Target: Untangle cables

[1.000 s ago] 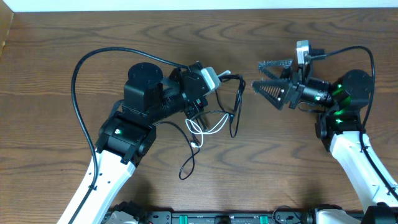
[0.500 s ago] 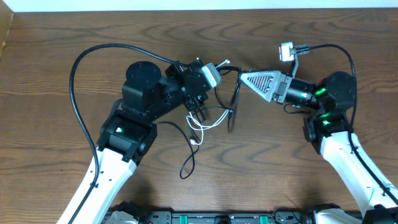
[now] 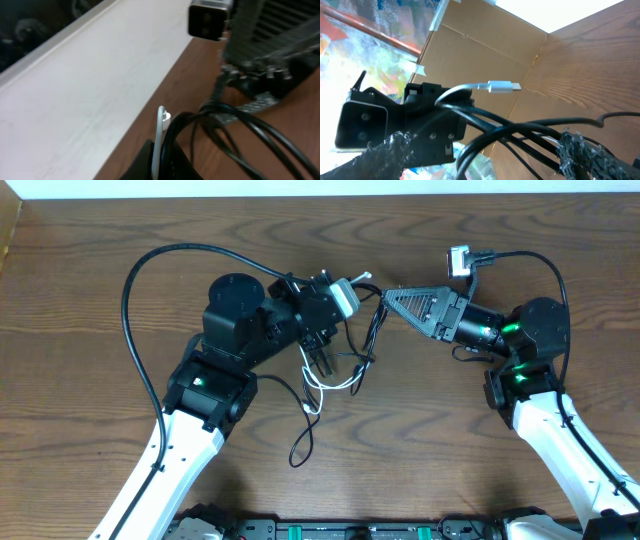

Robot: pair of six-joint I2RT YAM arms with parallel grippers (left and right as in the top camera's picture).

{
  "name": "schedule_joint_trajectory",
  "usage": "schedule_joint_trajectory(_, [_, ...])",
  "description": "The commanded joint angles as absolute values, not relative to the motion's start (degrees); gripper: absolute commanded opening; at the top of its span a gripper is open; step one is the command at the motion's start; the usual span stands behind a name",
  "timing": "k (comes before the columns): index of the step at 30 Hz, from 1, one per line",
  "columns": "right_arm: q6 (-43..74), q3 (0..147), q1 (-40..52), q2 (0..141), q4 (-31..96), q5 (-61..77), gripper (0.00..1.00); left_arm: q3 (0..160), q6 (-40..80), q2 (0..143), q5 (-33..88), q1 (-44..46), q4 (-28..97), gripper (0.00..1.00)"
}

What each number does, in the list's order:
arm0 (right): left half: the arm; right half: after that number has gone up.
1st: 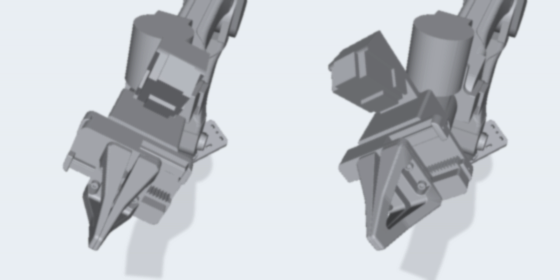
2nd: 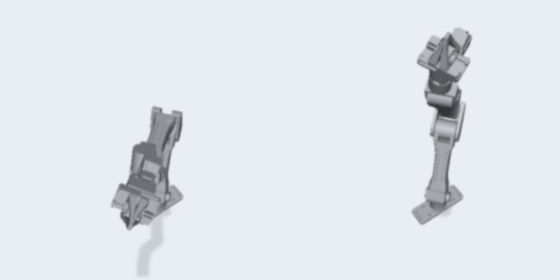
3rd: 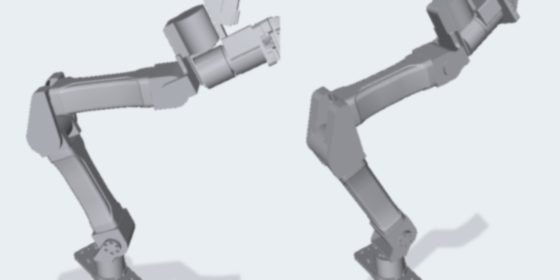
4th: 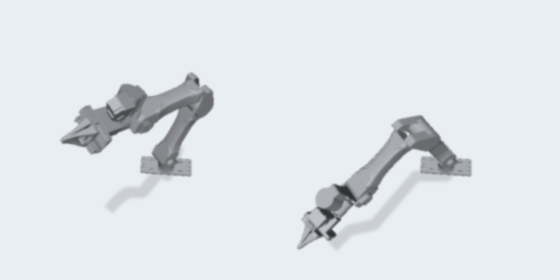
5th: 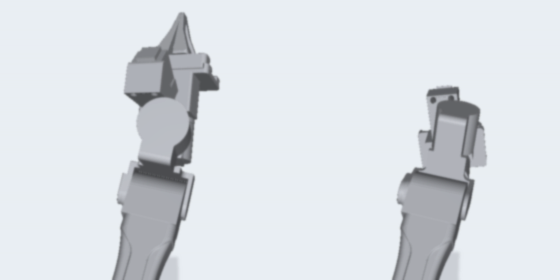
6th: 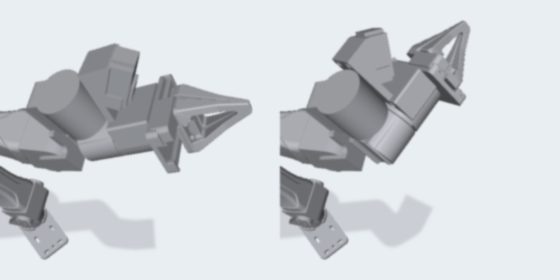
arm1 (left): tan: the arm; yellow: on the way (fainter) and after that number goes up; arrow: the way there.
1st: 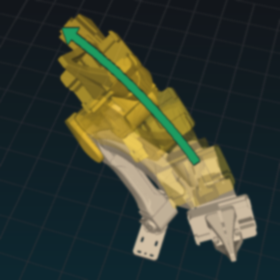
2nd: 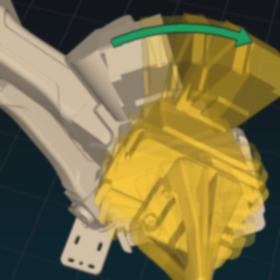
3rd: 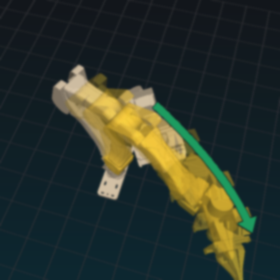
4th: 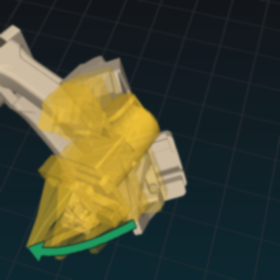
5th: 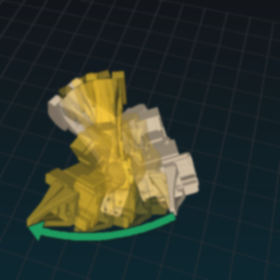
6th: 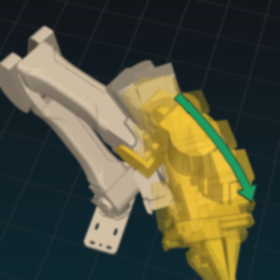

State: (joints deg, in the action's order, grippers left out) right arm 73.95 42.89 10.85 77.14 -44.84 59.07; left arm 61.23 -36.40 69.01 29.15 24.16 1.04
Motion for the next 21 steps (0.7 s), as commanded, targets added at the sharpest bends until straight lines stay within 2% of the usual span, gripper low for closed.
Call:
schedule_joint_trajectory(1, [73.69,43.07,11.29,77.17,-45.04,58.7,0.92,62.11,-39.03,68.95,21.91,24.16,-0.12,0.08])
schedule_joint_trajectory(13, [75.18,43.07,11.35,77.17,-45.04,58.63,0.88,62.11,-38.96,68.97,16.73,24.12,-0.95,0.08])
schedule_joint_trajectory(21, [75.16,43.05,11.35,77.17,-45.04,58.39,0.85,62.11,-38.89,69.01,35.88,24.18,-0.95,0.08])
